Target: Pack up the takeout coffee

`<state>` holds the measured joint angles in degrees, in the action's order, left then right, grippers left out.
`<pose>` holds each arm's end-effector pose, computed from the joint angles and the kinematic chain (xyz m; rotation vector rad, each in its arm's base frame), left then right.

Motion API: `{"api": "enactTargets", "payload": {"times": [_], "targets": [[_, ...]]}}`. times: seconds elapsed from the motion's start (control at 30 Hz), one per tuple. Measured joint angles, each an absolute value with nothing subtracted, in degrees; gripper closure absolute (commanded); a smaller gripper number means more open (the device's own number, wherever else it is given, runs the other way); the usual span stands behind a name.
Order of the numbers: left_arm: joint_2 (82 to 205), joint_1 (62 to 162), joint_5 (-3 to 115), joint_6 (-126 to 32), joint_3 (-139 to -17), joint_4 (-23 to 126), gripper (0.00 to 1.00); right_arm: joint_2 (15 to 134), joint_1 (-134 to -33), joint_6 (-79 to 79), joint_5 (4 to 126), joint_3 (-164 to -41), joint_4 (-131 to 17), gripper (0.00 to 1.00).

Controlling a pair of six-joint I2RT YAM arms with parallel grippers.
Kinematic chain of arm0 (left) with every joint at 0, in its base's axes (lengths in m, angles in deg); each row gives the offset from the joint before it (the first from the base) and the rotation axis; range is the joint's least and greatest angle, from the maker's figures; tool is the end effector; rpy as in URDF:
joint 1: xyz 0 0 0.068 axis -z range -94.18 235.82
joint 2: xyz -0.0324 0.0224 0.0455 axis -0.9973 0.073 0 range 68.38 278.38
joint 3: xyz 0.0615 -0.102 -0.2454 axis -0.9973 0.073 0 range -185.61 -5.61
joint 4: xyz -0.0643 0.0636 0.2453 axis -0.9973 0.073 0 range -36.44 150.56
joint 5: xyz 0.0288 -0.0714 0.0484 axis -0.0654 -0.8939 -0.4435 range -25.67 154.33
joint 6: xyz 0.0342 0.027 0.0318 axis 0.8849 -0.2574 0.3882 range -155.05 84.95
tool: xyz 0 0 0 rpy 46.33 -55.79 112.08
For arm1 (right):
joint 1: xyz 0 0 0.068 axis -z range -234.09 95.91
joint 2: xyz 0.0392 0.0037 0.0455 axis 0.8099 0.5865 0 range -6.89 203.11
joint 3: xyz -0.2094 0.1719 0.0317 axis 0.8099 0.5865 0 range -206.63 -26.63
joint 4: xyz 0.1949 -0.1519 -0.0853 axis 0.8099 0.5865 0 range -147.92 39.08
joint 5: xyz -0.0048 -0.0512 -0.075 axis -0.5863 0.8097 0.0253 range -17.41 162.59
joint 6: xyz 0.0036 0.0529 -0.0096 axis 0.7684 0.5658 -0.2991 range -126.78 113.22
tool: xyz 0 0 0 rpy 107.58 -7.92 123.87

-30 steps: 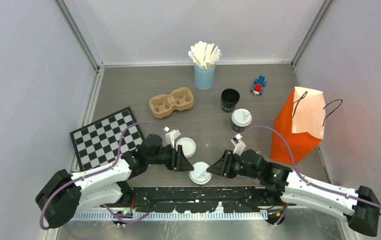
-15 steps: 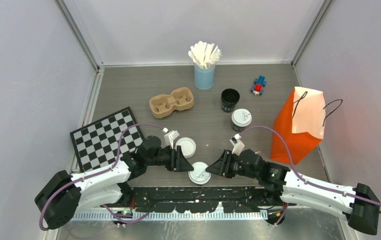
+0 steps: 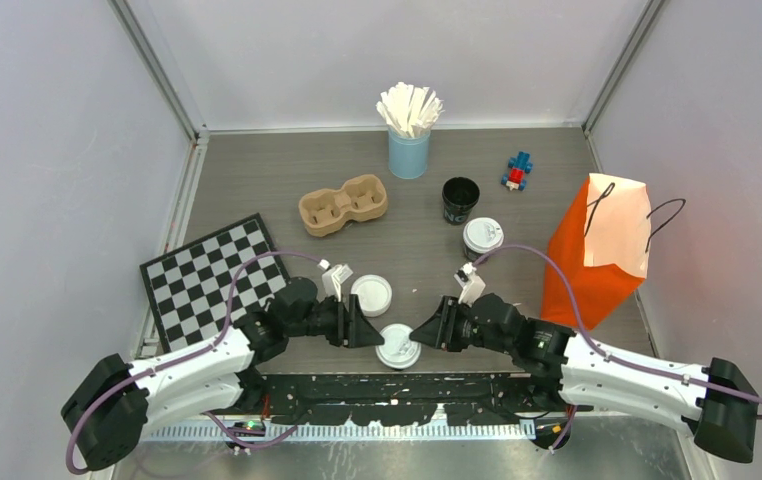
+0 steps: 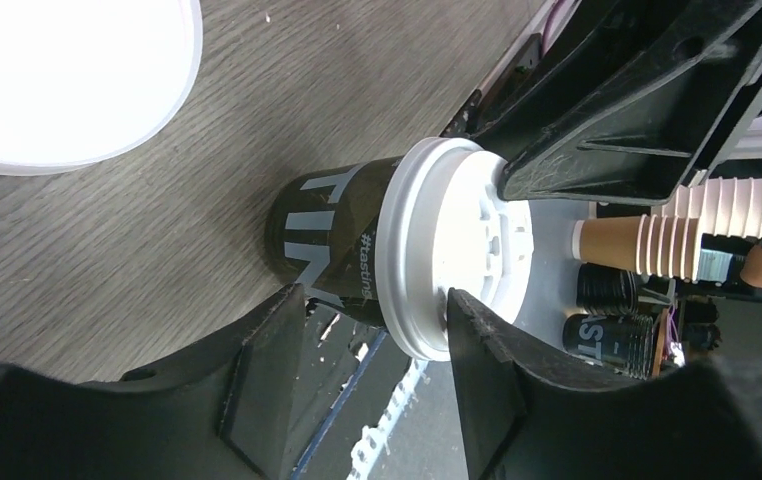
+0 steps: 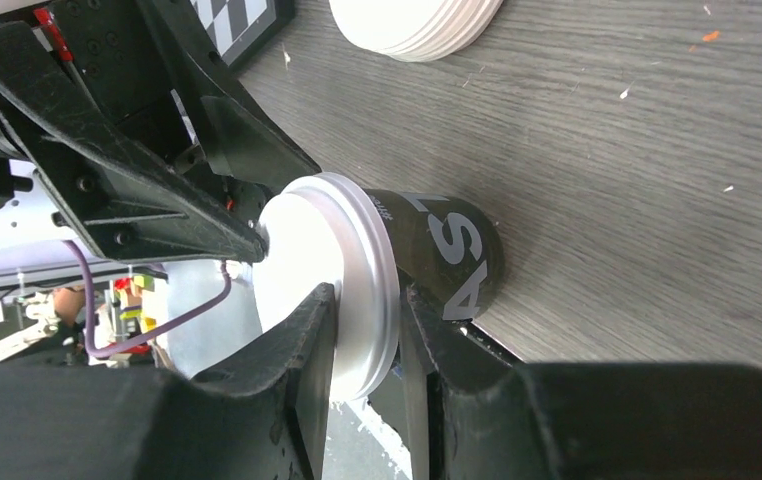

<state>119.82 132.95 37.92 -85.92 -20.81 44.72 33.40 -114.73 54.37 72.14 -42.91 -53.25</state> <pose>0.1126 -0.1446 0.1747 0.2581 2.3546 -1.4372 0.0797 0.1422 0.1868 0.0050 2.3484 1.2205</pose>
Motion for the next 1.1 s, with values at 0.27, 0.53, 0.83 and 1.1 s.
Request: {"api": "enactTargets", "payload": {"times": [0.27,0.53,0.83,1.1], "targets": [[121.87,132.95,37.59,-85.02,-21.49,45.33,0.39,35.34,-114.73,52.14,72.14,-45.09,-52.23,0.65],[127.62,132.95,35.58,-84.35,-23.7,42.38,0.47,34.97,-114.73,51.39,72.58,-46.4,-49.08,0.54],[128.28,133.32,35.86,-84.06,-24.66,42.75,0.48,34.21,-114.73,51.39,71.84,-47.91,-44.66,0.44],[127.23,133.58,37.15,-83.8,-25.01,44.57,0.48,31.32,-114.73,51.87,68.86,-47.93,-44.03,0.43]]}}
